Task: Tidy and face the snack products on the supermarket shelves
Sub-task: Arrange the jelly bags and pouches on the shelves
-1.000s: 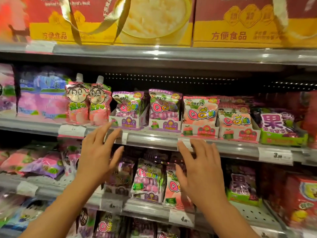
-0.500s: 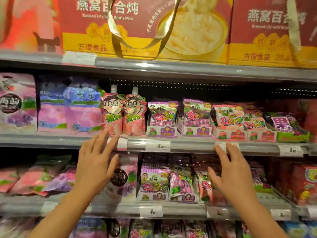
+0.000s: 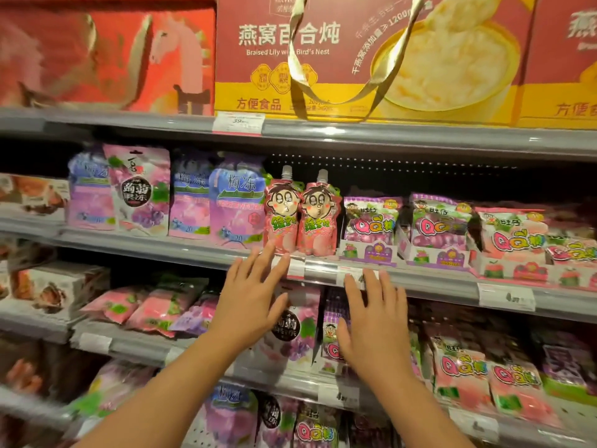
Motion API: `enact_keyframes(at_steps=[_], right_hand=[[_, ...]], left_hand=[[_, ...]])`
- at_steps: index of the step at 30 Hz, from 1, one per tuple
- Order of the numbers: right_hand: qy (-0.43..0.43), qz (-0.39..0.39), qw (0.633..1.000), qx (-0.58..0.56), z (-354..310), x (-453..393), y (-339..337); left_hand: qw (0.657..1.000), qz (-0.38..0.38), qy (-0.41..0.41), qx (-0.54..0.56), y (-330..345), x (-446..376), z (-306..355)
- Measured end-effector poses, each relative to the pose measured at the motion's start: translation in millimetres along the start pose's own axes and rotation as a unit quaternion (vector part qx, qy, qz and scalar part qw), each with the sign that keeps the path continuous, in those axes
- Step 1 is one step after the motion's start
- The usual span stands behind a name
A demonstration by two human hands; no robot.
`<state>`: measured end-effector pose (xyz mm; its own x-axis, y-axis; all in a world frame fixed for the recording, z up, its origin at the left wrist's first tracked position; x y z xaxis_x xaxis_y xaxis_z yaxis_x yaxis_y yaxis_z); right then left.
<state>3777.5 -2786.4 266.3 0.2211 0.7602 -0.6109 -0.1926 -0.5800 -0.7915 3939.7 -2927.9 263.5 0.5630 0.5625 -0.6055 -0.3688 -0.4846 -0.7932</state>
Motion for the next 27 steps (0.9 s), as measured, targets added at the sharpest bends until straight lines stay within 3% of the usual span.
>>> enact_keyframes(at_steps=[4, 12, 21, 24, 27], right_hand=[[0.017, -0.002, 1.0, -0.008, -1, -1, 7], [0.018, 0.031, 0.999, 0.018, 2, 0, 12], [0.099, 0.084, 0.991, -0.012, -15, -5, 22], [0.099, 0.096, 0.99, -0.005, -18, -6, 26], [0.126, 0.084, 0.988, -0.008, -16, -9, 31]], left_hand=[[0.999, -0.004, 0.043, 0.007, -2, 12, -10], [0.995, 0.013, -0.096, 0.024, -4, 43, -111], [0.99, 0.078, -0.083, 0.077, -28, 44, -235], [0.963, 0.152, -0.126, 0.184, -49, 31, -281], [0.917, 0.174, -0.195, 0.302, -67, 9, -322]])
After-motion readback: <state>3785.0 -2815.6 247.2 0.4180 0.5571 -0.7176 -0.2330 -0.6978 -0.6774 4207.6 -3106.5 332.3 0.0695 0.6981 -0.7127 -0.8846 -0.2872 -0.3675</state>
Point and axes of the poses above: each hand's wrist, its own x-axis away from the middle knuckle, its own y-axis out of the palm, z = x × y, the point moved 7 cm from there along -x, towards the middle knuckle, and after that the axes turned 7 degrees about -z, right-handed, at the moved point
